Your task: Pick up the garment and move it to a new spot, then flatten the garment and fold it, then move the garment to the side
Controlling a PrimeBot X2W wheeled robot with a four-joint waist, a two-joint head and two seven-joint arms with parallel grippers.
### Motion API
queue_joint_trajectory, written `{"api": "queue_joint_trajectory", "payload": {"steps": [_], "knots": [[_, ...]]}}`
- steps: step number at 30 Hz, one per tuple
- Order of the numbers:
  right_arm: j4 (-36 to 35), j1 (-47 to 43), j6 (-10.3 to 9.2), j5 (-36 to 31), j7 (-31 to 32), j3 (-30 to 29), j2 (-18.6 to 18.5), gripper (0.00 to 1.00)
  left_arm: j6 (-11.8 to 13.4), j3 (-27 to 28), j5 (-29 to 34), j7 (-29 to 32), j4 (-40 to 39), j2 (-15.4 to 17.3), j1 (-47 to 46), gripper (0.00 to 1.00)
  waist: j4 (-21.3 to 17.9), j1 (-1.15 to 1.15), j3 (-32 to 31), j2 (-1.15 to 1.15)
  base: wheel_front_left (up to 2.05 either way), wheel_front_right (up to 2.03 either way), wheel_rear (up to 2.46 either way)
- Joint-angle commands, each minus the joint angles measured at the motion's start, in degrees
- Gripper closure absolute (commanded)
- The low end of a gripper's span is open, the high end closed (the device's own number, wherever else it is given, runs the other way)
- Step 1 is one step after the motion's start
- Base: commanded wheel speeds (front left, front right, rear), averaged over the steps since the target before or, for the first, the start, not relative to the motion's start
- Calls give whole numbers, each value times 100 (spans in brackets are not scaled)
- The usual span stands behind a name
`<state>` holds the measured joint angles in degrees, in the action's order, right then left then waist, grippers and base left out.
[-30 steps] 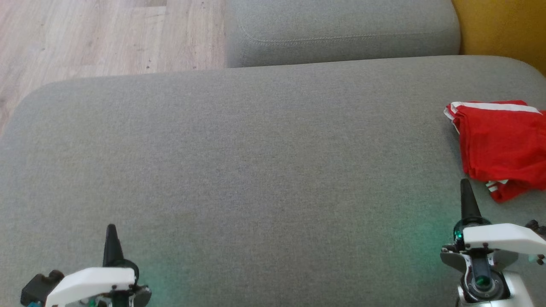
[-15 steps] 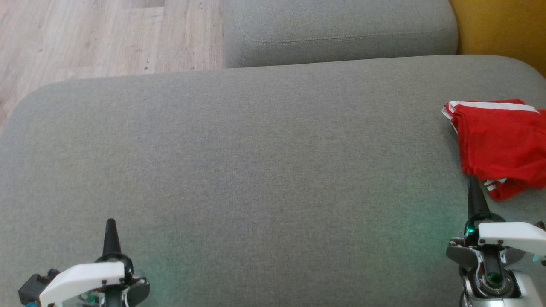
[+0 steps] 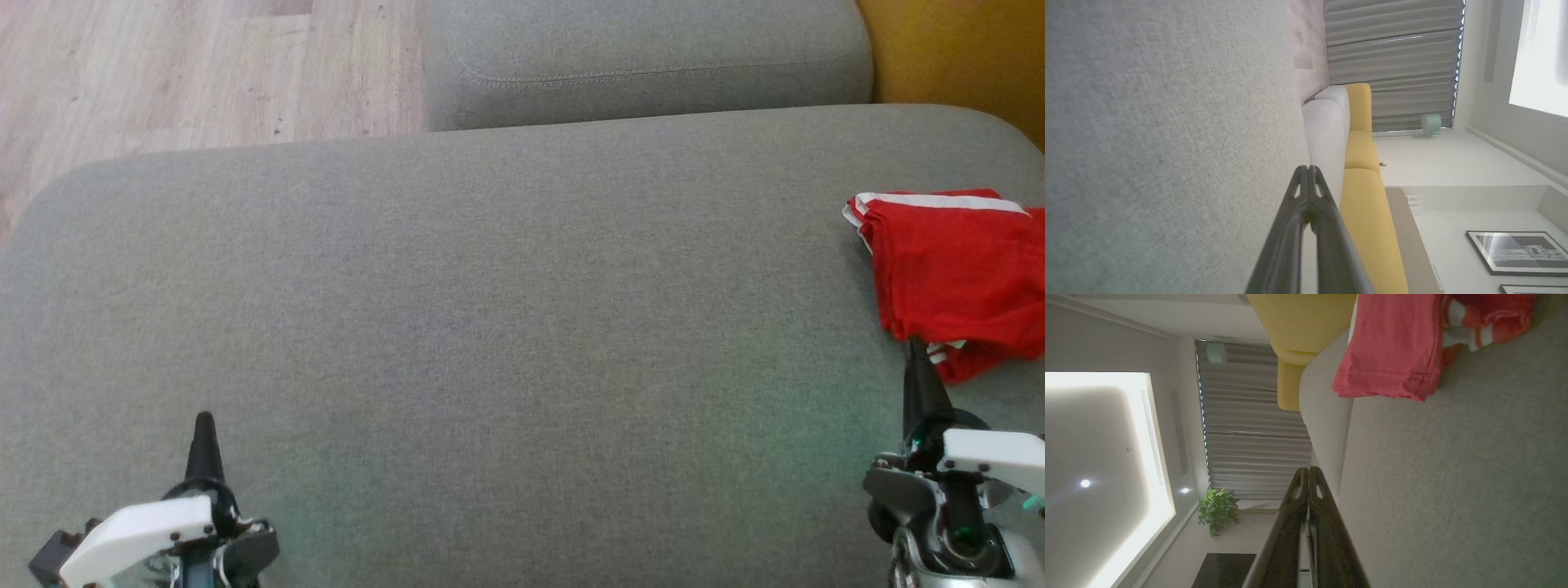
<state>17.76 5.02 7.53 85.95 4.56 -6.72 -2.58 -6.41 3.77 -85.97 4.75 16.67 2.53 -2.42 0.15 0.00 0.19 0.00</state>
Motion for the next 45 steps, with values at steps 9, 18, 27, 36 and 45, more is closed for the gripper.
{"api": "queue_joint_trajectory", "payload": {"steps": [9, 18, 27, 36, 45], "knots": [[-373, 116, -4, 621, 193, 19, -30, 100, -108, 275, -619, 174, -260, 34, -378, 100, -15, 0, -1, 0, 0, 0, 0], [-373, 116, -4, 621, 192, 19, -30, 100, -108, 275, -619, 174, -261, 34, -378, 100, -15, 0, -1, 0, 0, 0, 0], [-373, 116, -4, 621, 192, 20, -30, 100, -108, 275, -619, 174, -261, 34, -378, 100, -15, 0, -1, 0, 0, 0, 0], [-373, 116, -4, 621, 192, 20, -30, 100, -108, 275, -619, 174, -261, 34, -377, 100, -15, 0, -1, 0, 0, 0, 0], [-373, 116, -4, 622, 192, 20, -30, 100, -108, 274, -619, 173, -261, 34, -377, 100, -15, 0, -1, 0, 0, 0, 0]]}}
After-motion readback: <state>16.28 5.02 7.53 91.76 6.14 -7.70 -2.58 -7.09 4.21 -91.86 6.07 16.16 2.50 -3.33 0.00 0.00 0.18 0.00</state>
